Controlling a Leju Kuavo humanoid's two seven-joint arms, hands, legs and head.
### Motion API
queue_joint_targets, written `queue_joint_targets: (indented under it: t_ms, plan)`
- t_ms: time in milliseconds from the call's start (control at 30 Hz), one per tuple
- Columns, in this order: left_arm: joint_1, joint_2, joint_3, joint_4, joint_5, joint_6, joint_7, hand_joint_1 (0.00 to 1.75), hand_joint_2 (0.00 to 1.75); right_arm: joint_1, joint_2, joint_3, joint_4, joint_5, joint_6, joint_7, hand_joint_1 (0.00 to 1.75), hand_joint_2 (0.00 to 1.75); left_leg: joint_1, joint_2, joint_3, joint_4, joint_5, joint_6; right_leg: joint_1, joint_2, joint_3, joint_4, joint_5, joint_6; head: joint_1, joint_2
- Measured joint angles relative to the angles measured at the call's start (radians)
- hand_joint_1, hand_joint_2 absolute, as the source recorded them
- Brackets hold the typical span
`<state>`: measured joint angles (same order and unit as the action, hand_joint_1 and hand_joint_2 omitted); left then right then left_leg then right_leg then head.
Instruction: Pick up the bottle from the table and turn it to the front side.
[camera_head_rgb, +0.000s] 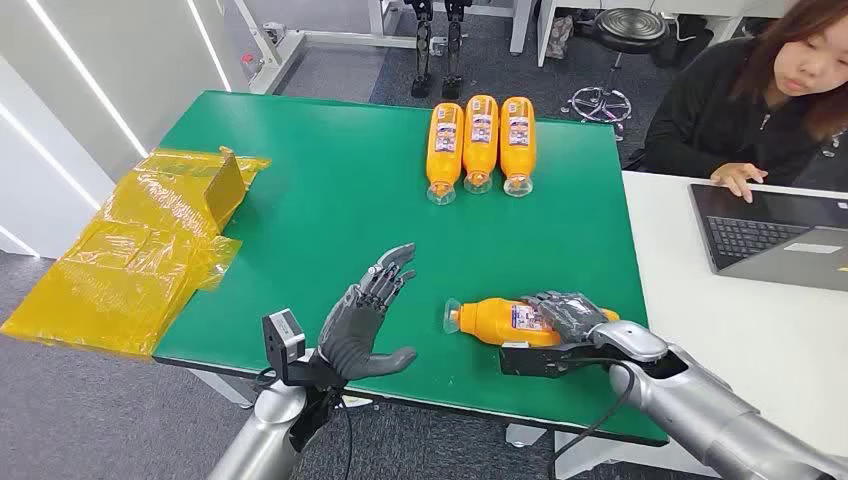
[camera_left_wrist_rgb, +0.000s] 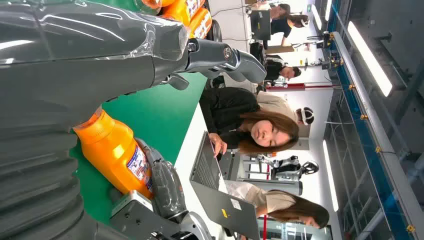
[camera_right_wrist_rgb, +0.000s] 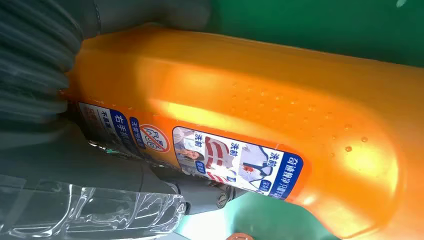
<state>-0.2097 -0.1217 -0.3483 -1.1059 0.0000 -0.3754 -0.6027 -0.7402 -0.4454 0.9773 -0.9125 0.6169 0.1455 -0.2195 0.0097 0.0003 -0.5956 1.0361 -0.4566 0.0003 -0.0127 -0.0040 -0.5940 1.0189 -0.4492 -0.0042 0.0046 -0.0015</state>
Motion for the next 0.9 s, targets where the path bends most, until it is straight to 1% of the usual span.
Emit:
queue_joint_targets:
  t_ms: [233,333,433,600,733,900]
  plan:
    - [0.000,0.000,0.001,-0.001,-0.008,0.001,0.000,0.00,1.75,0.005,0.021,-0.026,0.012,0.040,-0.016,0.002,1.75,1.75,0.000,0.000,0.001,0.000,0.001,0.000,0.000,0.000,0.001,0.000,0.001,0.000,0.000,0.000]
    - [0.002,0.000,0.002,-0.008,-0.011,0.005,0.008,0.00,1.75,0.016,0.026,-0.045,0.002,0.079,-0.043,0.021,1.75,1.75,0.000,0.000,0.001,0.000,0.001,0.001,0.000,0.000,0.001,0.000,0.001,0.000,0.000,0.000]
    - [0.015,0.000,0.005,-0.023,-0.015,0.013,0.015,0.00,1.75,0.043,0.024,-0.080,-0.040,0.123,-0.078,0.055,1.75,1.75,0.000,0.000,0.001,0.000,0.001,0.001,0.000,0.000,0.000,0.000,0.001,0.000,0.000,0.000]
    - [0.047,0.005,0.016,-0.051,-0.026,0.014,0.016,0.00,1.75,0.108,-0.005,-0.188,-0.165,0.166,-0.109,0.100,1.75,1.75,0.000,-0.001,-0.004,0.000,0.001,0.000,0.000,0.000,-0.004,0.000,0.001,0.000,0.000,0.000]
    - [0.052,0.005,0.023,-0.062,-0.034,0.016,0.023,0.00,1.75,0.136,-0.042,-0.283,-0.273,0.175,-0.128,0.121,1.75,1.75,0.000,-0.001,-0.005,0.000,0.001,0.000,0.000,-0.001,-0.005,0.000,0.001,0.000,0.000,0.000]
    - [0.051,0.004,0.025,-0.065,-0.041,0.027,0.026,0.00,1.75,0.200,-0.082,-0.394,-0.411,0.195,-0.212,0.149,1.75,1.75,0.000,-0.001,-0.006,0.000,0.000,0.001,0.000,-0.001,-0.006,0.000,0.000,0.001,0.000,0.000]
